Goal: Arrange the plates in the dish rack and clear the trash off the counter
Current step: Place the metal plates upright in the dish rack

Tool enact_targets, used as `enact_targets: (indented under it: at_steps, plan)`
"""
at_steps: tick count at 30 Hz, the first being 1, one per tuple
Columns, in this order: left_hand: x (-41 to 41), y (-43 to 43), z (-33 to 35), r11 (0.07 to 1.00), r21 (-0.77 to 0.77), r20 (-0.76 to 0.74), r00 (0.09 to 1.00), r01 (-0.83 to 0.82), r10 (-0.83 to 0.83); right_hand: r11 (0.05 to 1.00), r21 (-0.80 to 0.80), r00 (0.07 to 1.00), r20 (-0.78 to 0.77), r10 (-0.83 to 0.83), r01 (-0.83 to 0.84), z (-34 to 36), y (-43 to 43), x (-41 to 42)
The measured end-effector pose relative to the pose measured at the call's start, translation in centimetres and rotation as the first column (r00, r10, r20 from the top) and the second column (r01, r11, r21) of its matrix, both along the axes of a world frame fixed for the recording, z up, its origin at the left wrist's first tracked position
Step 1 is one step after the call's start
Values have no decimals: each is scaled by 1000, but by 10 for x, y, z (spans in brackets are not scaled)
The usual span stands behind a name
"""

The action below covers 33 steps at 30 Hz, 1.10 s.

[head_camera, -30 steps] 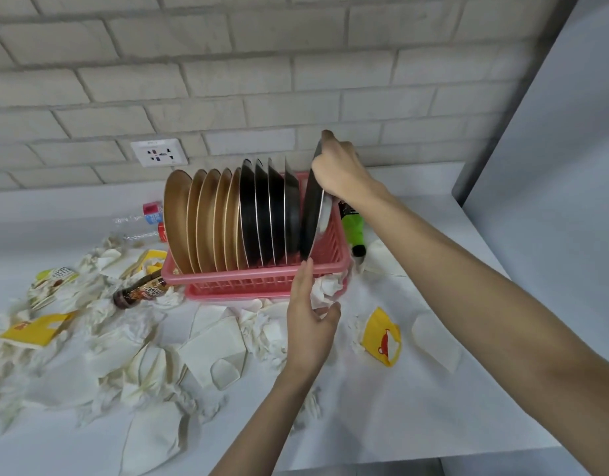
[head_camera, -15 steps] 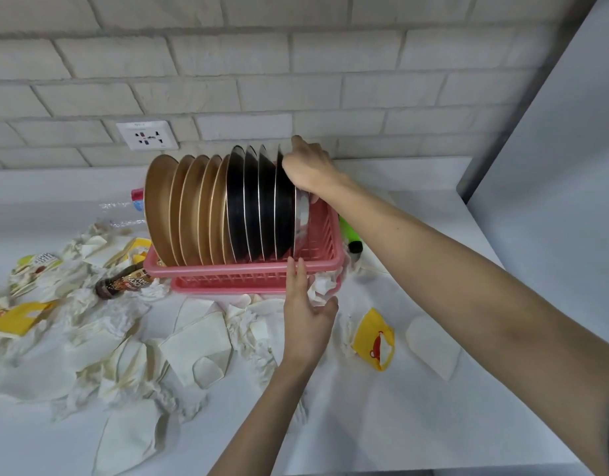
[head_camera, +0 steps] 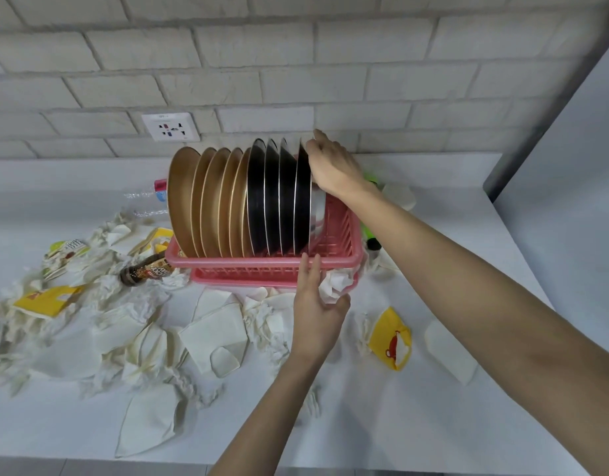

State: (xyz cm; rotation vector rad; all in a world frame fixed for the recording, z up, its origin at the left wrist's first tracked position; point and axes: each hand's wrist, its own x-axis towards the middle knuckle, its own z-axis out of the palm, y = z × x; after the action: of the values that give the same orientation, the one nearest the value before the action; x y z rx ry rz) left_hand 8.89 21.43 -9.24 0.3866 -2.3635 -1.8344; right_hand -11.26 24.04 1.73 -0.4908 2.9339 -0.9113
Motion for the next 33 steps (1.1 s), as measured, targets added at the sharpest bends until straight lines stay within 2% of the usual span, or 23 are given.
enact_targets:
  at_steps: [6,12,14,20,22,26,29,33]
  plan:
    - [7,-5,2,998,55,11,1000,-2,1,979,-194,997,69,-42,55,-12,3,17]
    - [10,-6,3,997,74,-40,999,-29,32,983,-184,998,52,-18,27,-14,8,29]
    - [13,-8,4,994,90,-90,993,-67,76,979,-198,998,53,-35,45,-18,11,34]
    - [12,-17,12,984,160,-115,988,-84,103,958,-261,990,102,-99,123,-29,34,58]
    - [11,-21,15,981,181,-130,987,-73,97,932,-324,984,120,-132,164,-33,46,68]
    - [19,-37,21,977,199,-138,985,-72,101,812,-536,972,159,-172,231,-47,68,99]
    - [33,-55,20,986,152,-129,987,-72,92,737,-645,975,199,-95,203,-57,72,131]
    - [56,-84,17,987,99,-123,983,-125,137,716,-680,958,283,56,159,-72,45,176]
